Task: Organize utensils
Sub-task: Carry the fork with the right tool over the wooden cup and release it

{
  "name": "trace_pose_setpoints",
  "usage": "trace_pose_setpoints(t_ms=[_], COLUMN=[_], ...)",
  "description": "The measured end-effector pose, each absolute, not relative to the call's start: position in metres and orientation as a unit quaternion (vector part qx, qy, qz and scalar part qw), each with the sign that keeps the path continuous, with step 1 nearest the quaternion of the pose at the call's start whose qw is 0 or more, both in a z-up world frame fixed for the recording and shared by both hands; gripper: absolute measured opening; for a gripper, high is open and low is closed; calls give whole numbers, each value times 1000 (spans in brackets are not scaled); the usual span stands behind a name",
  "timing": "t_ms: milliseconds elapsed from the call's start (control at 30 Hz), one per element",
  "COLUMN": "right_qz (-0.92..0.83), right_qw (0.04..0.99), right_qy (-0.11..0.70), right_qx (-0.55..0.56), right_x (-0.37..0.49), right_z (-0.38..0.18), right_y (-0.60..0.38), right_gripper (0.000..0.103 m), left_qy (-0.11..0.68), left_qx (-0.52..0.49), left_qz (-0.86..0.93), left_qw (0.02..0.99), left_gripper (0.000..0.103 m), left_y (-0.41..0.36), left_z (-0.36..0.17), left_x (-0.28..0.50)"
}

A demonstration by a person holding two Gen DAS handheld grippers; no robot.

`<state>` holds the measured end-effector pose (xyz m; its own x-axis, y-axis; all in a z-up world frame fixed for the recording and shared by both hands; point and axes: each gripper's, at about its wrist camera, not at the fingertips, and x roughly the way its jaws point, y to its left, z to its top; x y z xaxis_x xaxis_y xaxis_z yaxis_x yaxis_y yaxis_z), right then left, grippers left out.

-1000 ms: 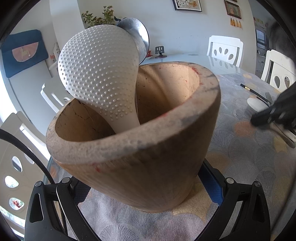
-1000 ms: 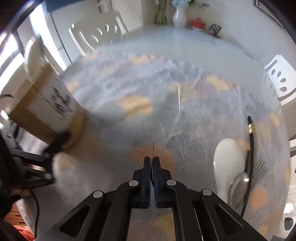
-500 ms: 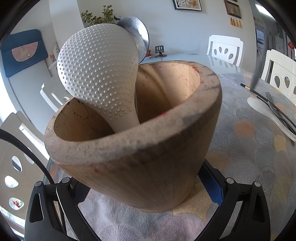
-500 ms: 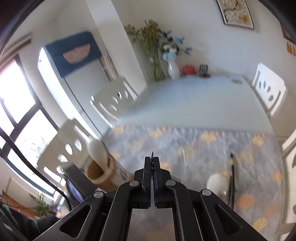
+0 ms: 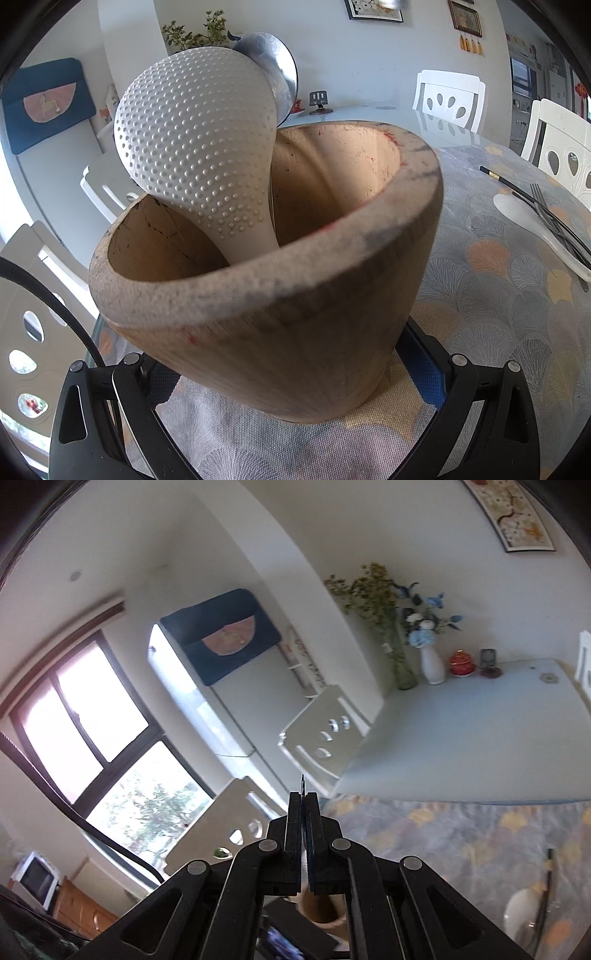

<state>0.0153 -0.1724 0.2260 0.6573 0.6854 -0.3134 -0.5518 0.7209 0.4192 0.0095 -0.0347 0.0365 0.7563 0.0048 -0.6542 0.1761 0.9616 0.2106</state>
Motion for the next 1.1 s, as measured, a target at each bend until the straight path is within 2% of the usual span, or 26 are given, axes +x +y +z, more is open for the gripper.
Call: trace_pose_setpoints(t_ms=[533,667,833,967,1100], right_qz=[355,341,328,307,270], right_qw=[870,866,867,883,899], right_qy=[317,342,341,309,287], right_qx=[126,130,155,175,194], right_x=[37,44,43,31,16], right_z=[167,157,156,169,180], right_y=[-115,-116,-132,-160,-200], right_gripper=[2,6,43,52,53], left_qy=[347,348,347,347,348], left_qx=[128,128,128,128,127], left_qz=[-48,-49,-50,-50,-50], left_qw=[928,927,928,928,928], left_gripper=[101,101,100,100,100], left_y=[-35,-35,-35,-37,-38], left_z=[35,35,35,35,36], left_x=[10,10,10,10,11])
